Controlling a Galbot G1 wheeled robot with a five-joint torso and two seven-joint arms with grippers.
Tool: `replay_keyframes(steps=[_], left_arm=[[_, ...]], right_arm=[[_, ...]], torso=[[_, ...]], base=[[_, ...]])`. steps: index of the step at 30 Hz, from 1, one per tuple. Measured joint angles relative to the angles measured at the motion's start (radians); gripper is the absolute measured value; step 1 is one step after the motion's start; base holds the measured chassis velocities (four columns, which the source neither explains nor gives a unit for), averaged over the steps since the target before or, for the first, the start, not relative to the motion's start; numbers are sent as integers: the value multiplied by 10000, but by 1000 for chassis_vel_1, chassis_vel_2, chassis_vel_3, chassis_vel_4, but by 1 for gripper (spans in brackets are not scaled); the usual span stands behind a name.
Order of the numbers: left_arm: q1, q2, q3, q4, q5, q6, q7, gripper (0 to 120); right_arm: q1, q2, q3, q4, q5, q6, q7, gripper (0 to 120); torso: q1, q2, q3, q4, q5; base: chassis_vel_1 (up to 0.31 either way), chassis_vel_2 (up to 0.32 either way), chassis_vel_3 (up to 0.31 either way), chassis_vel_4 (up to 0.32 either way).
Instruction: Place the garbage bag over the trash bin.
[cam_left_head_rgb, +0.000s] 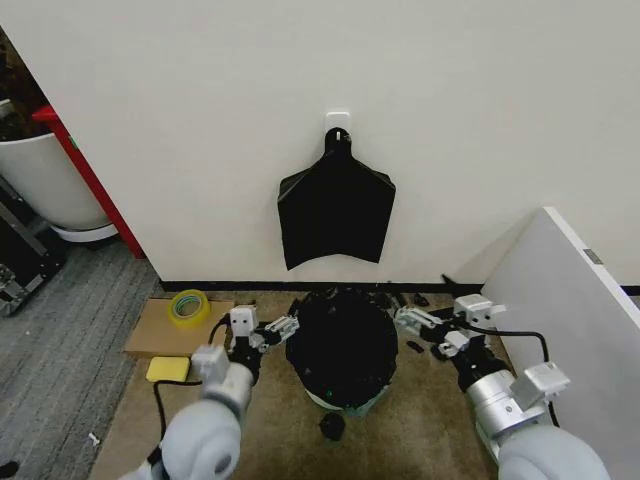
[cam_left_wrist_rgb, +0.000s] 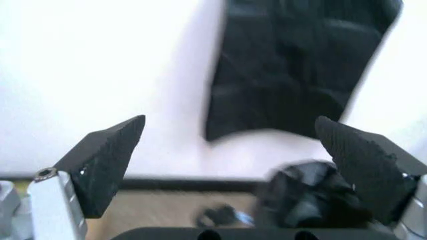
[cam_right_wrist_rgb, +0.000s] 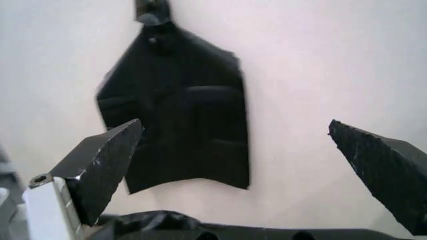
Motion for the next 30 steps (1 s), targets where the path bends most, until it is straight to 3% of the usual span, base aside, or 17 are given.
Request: replay_keyframes(steps=[4,12,19,30], left_arm=[[1564,-688,-920,35,1999,-1431,182,100],[3210,-1856,-1527,187,4169,-3273,319,100],[3701,-2543,-1565,128,4731,-3761,412,100],[3656,-2556,-1555,-288,5014,-3764,425,100]], right_arm=[[-422,1050,222,-898,-799,1566,-700,100],[-759,2042,243,-1963,-2886,3239,-1433,100],[-1202,2532,324,-2324,-3406,4040,-1203,100],[-1378,2460,464,-2043,-3366,4070,-933,100]], torso=[[0,0,0,3,1],[0,0,1,4,0],[0,0,1,2,-3],[0,1,2,2,-1]], base=[[0,0,0,0],[0,0,0,0],[0,0,0,0],[0,0,0,0]])
